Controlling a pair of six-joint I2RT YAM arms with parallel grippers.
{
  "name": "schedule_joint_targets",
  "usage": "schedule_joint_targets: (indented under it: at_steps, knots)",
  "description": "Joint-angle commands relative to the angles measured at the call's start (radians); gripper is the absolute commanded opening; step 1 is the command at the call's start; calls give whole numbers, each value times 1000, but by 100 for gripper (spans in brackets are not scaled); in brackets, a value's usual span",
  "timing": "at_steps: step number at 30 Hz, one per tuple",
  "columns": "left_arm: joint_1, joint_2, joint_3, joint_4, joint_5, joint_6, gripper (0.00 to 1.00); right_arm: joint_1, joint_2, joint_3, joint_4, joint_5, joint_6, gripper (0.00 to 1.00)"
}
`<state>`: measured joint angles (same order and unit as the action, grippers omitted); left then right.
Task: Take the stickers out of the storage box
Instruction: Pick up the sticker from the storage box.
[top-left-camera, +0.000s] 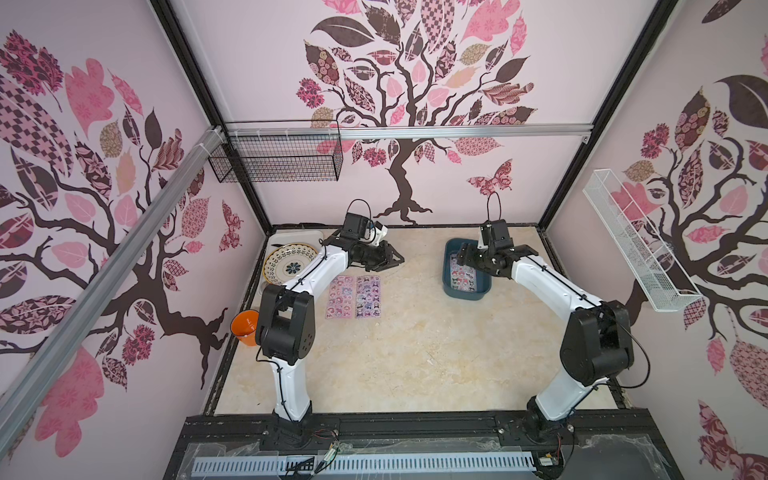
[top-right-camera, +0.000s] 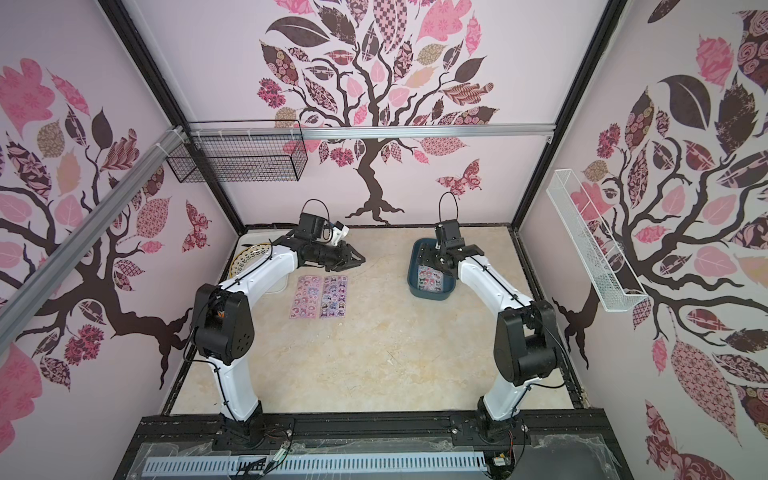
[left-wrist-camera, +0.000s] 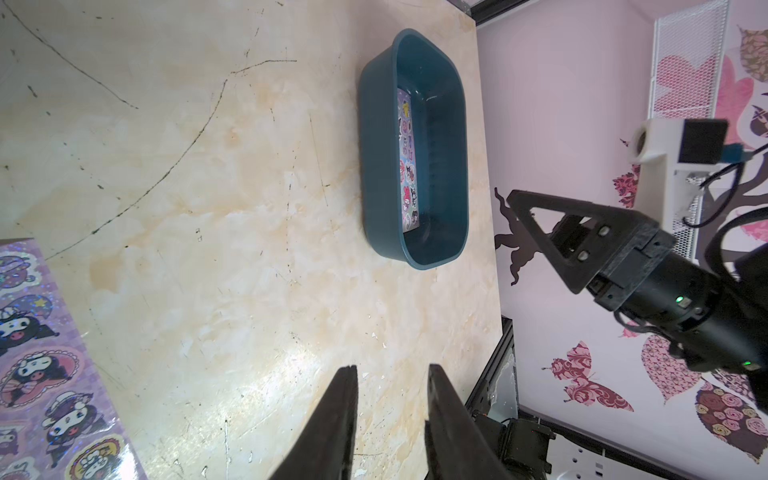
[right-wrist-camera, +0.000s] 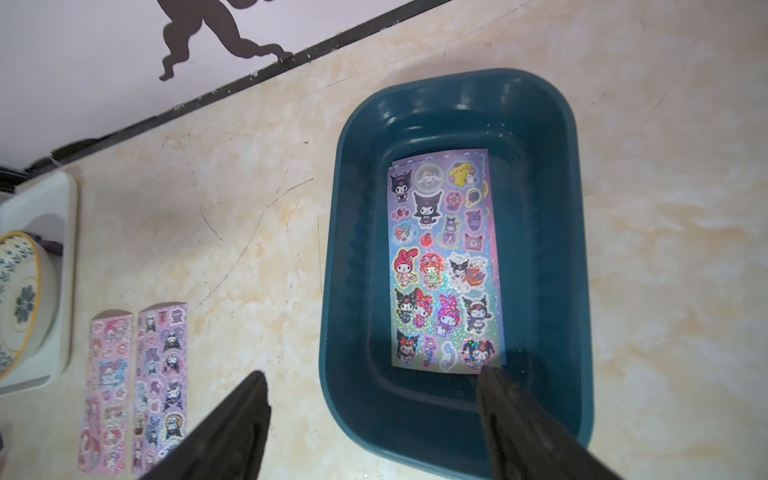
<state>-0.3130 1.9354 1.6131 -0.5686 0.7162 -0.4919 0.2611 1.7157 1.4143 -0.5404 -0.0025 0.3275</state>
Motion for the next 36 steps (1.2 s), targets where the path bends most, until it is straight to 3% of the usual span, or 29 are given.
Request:
schedule_joint_targets:
  at_steps: [1, 13, 19, 36]
  knots:
    - [2, -2, -10, -73, -38, 82, 34, -8, 84, 72, -100, 49, -66, 86]
    - [1, 8, 17, -135, -63, 133, 34, -26, 349, 307, -253, 86, -121, 89]
    - [2, 13, 32, -150, -41, 133, 34, -47, 461, 409, -304, 21, -145, 89]
    - [2, 19, 34, -152, -37, 136, 35, -52, 609, 588, -416, 54, -179, 90]
